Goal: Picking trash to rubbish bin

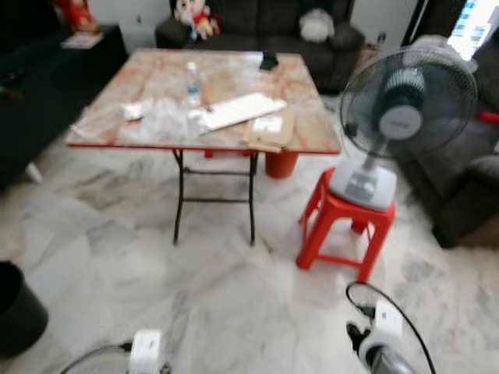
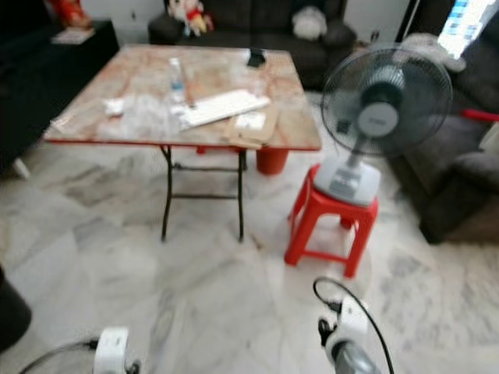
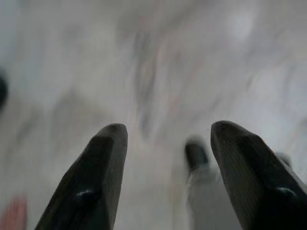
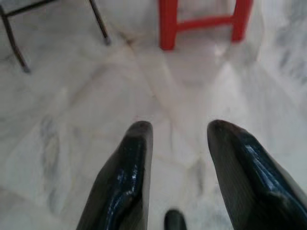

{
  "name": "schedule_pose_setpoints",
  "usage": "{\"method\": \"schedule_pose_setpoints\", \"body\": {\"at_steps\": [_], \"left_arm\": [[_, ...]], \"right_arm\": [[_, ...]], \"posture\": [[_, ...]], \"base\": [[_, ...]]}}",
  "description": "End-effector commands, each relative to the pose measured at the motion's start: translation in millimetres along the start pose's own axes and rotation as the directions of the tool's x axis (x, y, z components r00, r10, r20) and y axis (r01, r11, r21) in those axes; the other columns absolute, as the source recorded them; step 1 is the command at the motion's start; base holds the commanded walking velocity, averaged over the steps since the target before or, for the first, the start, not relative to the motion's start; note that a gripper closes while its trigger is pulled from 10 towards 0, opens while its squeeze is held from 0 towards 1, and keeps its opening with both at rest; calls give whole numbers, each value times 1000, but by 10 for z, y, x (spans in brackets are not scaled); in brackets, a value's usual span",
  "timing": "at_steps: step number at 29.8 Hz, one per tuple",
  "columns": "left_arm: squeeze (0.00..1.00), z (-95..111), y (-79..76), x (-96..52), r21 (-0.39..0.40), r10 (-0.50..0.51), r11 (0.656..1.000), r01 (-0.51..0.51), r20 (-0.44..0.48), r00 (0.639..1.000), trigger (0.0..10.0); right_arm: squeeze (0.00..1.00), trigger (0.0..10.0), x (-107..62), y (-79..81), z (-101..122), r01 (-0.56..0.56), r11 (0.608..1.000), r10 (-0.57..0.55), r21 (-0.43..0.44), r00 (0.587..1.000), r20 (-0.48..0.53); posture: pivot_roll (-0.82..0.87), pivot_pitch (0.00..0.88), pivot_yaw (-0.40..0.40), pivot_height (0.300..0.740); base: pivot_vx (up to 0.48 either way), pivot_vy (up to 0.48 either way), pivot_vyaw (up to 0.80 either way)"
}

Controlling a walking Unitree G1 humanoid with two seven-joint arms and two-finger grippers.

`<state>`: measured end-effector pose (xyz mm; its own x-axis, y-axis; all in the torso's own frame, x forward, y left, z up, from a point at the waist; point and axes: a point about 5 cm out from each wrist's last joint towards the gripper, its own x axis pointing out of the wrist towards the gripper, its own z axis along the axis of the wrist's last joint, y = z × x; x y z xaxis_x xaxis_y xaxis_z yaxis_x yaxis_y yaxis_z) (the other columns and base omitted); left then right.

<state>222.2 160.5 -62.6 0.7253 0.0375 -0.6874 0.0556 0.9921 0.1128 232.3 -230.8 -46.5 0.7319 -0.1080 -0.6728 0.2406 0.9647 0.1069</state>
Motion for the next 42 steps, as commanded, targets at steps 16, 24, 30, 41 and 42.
{"method": "schedule_pose_setpoints", "body": {"at_steps": [16,24,30,41,42], "left_arm": [[0,194,297,2,516,-256,817,258,-76,964,10000],[0,1201,854,-554,268,-318,941,209,481,817,10000],[0,2098,877,-769,16,-106,987,163,816,568,10000],[0,2338,254,-456,-224,71,962,158,761,644,10000],[0,2343,243,-449,-217,77,966,141,762,643,10000]], "right_arm": [[0,10000,94,496,1027,-144,962,211,-232,931,297],[0,10000,65,554,1171,-189,956,261,-224,895,361],[0,10000,2,755,1521,-242,945,321,-222,822,470],[0,10000,-207,1171,2017,-303,906,423,-295,654,627],[0,10000,-212,1182,2017,-305,903,429,-302,648,629]], "posture": [[1,0,-34,740],[41,0,-46,740],[29,0,-46,740],[-10,0,-50,740],[-9,0,-52,740]], "base": [[0,0,0],[0,0,0],[0,0,0],[46,0,136],[304,0,763]]}}
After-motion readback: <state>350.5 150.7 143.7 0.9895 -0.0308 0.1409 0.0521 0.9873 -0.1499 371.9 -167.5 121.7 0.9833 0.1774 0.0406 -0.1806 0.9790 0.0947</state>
